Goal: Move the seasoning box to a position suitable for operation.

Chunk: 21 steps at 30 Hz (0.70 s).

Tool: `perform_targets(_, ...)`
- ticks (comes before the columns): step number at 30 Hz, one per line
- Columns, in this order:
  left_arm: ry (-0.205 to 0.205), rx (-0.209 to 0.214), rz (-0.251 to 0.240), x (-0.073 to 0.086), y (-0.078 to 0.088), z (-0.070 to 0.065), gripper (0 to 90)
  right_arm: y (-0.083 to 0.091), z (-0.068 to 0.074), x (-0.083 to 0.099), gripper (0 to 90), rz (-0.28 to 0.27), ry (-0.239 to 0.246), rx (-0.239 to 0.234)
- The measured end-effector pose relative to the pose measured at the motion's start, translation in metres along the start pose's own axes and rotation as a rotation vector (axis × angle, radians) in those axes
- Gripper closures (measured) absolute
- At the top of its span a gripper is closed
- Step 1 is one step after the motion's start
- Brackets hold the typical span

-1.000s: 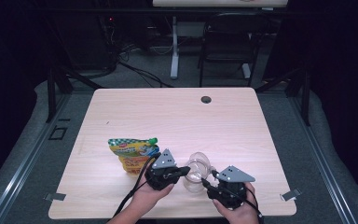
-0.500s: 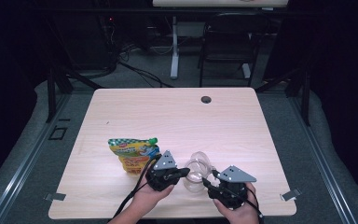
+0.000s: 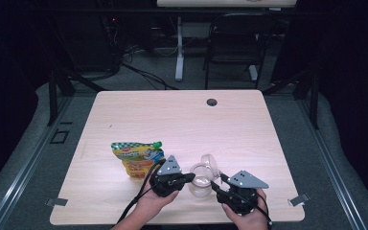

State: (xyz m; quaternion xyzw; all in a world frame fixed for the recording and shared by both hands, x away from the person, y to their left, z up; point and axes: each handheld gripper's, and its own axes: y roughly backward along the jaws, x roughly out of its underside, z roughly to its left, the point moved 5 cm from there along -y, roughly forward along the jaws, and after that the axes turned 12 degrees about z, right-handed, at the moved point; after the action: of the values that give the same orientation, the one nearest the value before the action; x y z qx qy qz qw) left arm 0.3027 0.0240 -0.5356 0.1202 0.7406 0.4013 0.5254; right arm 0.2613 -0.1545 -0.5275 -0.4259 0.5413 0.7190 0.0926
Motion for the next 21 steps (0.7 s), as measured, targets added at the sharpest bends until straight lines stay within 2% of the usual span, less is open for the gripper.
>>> perform_targets(9,-0.004,0.002,0.002,0.0,0.0,0.0,90.0,0.007,-0.01,0.003,61.5,-0.012,-0.04,0.017)
perform_targets(15,-0.009,0.0,0.003,0.0,0.0,0.0,90.0,0.008,-0.017,0.004,64.7,-0.014,-0.084,-0.011)
perform_targets(21,-0.002,0.003,0.001,0.0,0.0,0.0,90.0,0.008,-0.015,0.004,65.5,-0.015,-0.077,0.0)
